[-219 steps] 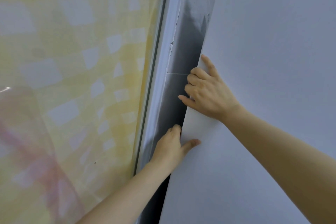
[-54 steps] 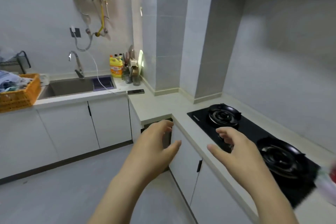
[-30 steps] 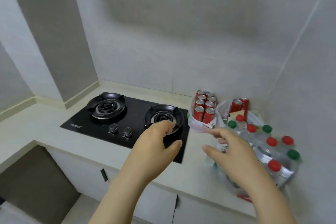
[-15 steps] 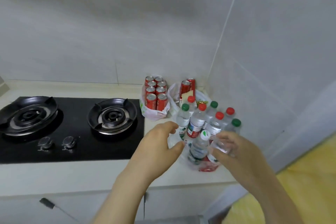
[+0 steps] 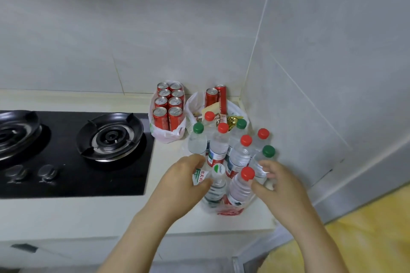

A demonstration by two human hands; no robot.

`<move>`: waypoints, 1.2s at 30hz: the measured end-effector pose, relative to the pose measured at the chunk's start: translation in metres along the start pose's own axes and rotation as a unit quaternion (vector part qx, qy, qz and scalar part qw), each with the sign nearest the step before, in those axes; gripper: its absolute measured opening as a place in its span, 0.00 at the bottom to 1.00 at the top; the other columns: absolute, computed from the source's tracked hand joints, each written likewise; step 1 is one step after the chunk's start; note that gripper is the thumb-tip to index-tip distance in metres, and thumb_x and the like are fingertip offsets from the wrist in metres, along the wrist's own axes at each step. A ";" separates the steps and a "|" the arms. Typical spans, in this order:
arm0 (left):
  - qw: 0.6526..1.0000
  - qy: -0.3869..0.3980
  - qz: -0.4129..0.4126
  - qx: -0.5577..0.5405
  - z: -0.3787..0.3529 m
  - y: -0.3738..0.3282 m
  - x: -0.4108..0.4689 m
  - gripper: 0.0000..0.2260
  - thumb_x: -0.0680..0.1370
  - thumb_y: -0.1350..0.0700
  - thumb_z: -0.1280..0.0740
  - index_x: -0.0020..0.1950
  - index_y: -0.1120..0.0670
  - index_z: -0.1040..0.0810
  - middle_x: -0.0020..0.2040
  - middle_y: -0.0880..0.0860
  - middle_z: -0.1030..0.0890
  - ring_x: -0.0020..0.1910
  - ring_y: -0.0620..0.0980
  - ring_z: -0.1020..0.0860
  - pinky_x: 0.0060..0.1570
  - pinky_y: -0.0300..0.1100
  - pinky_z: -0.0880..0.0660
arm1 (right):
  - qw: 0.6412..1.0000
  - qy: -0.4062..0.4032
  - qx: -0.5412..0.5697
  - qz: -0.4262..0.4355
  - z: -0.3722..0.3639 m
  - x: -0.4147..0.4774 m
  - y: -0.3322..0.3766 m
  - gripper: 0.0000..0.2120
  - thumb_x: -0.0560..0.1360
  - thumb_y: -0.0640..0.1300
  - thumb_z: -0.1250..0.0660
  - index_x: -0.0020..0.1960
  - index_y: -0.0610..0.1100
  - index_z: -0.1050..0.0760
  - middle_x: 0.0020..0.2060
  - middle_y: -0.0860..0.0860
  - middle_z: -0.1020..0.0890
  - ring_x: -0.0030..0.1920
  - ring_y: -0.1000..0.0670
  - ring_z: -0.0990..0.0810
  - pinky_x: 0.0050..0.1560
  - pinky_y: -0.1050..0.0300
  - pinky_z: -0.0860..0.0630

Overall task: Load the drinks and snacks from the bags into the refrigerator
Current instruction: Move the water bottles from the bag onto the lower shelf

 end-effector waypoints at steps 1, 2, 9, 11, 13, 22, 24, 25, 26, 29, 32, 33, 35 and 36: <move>1.000 0.001 0.005 0.002 -0.007 0.000 0.003 0.18 0.76 0.49 0.33 0.65 0.46 0.29 0.59 0.44 0.24 0.57 0.41 0.26 0.52 0.31 0.33 | 1.000 0.010 0.002 0.002 0.000 0.005 -0.005 0.19 0.73 0.44 0.28 0.58 0.58 0.31 0.55 0.58 0.26 0.58 0.56 0.26 0.57 0.59 0.30; 1.000 0.002 0.010 0.004 -0.013 0.000 0.005 0.18 0.76 0.49 0.32 0.65 0.45 0.29 0.60 0.43 0.24 0.57 0.41 0.26 0.51 0.31 0.34 | 1.000 0.019 0.005 0.003 -0.001 0.010 -0.011 0.19 0.73 0.44 0.28 0.55 0.60 0.32 0.55 0.58 0.26 0.58 0.56 0.26 0.57 0.59 0.30; 0.998 0.009 0.057 -0.012 -0.046 0.008 0.018 0.23 0.73 0.49 0.29 0.66 0.45 0.30 0.59 0.42 0.27 0.56 0.41 0.27 0.51 0.31 0.34 | 0.996 0.085 0.009 0.007 -0.020 0.037 -0.046 0.20 0.71 0.42 0.28 0.52 0.61 0.32 0.53 0.57 0.23 0.53 0.57 0.24 0.45 0.72 0.32; 0.998 0.014 0.064 -0.017 -0.051 0.011 0.024 0.22 0.72 0.49 0.28 0.64 0.46 0.30 0.56 0.41 0.28 0.54 0.41 0.27 0.49 0.30 0.34 | 0.995 0.099 0.009 0.001 -0.026 0.043 -0.053 0.18 0.70 0.43 0.27 0.54 0.58 0.29 0.53 0.58 0.21 0.52 0.58 0.24 0.43 0.73 0.32; 0.997 0.023 0.069 -0.017 -0.056 0.015 0.030 0.22 0.71 0.49 0.27 0.62 0.46 0.29 0.56 0.42 0.27 0.53 0.41 0.27 0.44 0.26 0.34 | 0.995 0.098 0.008 0.000 -0.033 0.049 -0.060 0.20 0.69 0.44 0.27 0.56 0.57 0.28 0.53 0.58 0.20 0.53 0.57 0.23 0.46 0.70 0.32; 0.994 0.063 0.078 -0.036 -0.078 0.030 0.047 0.28 0.66 0.51 0.23 0.63 0.45 0.29 0.54 0.43 0.28 0.51 0.41 0.28 0.41 0.19 0.37 | 0.995 0.101 -0.002 0.001 -0.051 0.058 -0.073 0.20 0.66 0.44 0.24 0.54 0.56 0.27 0.49 0.57 0.21 0.49 0.61 0.23 0.48 0.67 0.29; 0.994 0.064 0.079 -0.035 -0.081 0.033 0.050 0.27 0.66 0.51 0.23 0.62 0.45 0.29 0.54 0.43 0.28 0.51 0.41 0.28 0.41 0.19 0.38 | 0.995 0.103 0.007 0.003 -0.053 0.060 -0.072 0.18 0.66 0.42 0.24 0.45 0.59 0.29 0.42 0.62 0.22 0.43 0.71 0.25 0.41 0.77 0.32; 0.994 0.065 0.081 -0.035 -0.084 0.035 0.051 0.27 0.66 0.51 0.23 0.61 0.45 0.28 0.54 0.43 0.27 0.51 0.42 0.28 0.41 0.19 0.38 | 0.995 0.103 0.010 0.001 -0.055 0.061 -0.072 0.18 0.66 0.41 0.24 0.41 0.59 0.29 0.39 0.63 0.22 0.40 0.73 0.26 0.39 0.78 0.33; 0.994 0.066 0.082 -0.036 -0.086 0.037 0.052 0.26 0.66 0.51 0.23 0.60 0.46 0.28 0.54 0.44 0.26 0.51 0.42 0.27 0.42 0.20 0.37 | 0.994 0.104 0.014 -0.004 -0.057 0.062 -0.074 0.18 0.66 0.39 0.24 0.39 0.58 0.29 0.36 0.62 0.22 0.38 0.73 0.26 0.38 0.78 0.32; 0.994 0.070 0.081 -0.036 -0.094 0.043 0.055 0.24 0.66 0.50 0.23 0.58 0.45 0.26 0.54 0.45 0.24 0.52 0.44 0.24 0.45 0.24 0.33 | 0.993 0.105 0.038 -0.028 -0.065 0.065 -0.080 0.17 0.65 0.39 0.24 0.38 0.58 0.28 0.34 0.59 0.20 0.37 0.69 0.24 0.37 0.76 0.31; 0.993 0.074 0.084 -0.040 -0.097 0.045 0.057 0.24 0.66 0.50 0.23 0.59 0.45 0.26 0.54 0.45 0.23 0.52 0.44 0.24 0.50 0.32 0.28 | 0.992 0.106 0.050 -0.040 -0.072 0.065 -0.087 0.15 0.64 0.45 0.23 0.43 0.59 0.26 0.39 0.64 0.19 0.41 0.64 0.22 0.39 0.74 0.29; 0.993 0.076 0.084 -0.042 -0.098 0.046 0.058 0.24 0.65 0.51 0.23 0.59 0.45 0.26 0.54 0.45 0.23 0.52 0.44 0.23 0.52 0.34 0.27 | 0.992 0.104 0.051 -0.046 -0.075 0.066 -0.090 0.15 0.64 0.47 0.23 0.44 0.59 0.26 0.39 0.64 0.19 0.41 0.63 0.22 0.40 0.73 0.29; 0.992 0.080 0.085 -0.043 -0.099 0.048 0.059 0.25 0.65 0.50 0.23 0.59 0.45 0.26 0.54 0.44 0.22 0.52 0.44 0.23 0.52 0.35 0.27 | 0.992 0.100 0.053 -0.052 -0.080 0.067 -0.094 0.14 0.64 0.49 0.24 0.44 0.58 0.26 0.38 0.63 0.19 0.40 0.61 0.21 0.42 0.68 0.27; 0.992 0.081 0.086 -0.043 -0.100 0.049 0.060 0.24 0.65 0.50 0.23 0.58 0.45 0.26 0.53 0.44 0.22 0.51 0.44 0.23 0.51 0.34 0.27 | 0.993 0.098 0.051 -0.050 -0.082 0.068 -0.096 0.13 0.64 0.50 0.24 0.44 0.58 0.27 0.37 0.62 0.20 0.38 0.60 0.22 0.42 0.66 0.26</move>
Point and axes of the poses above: each hand's wrist, its own x-axis towards the middle knuckle, its own z-axis out of the back of the hand, y = z × x, the point moved 2 cm from there along x, towards the middle knuckle
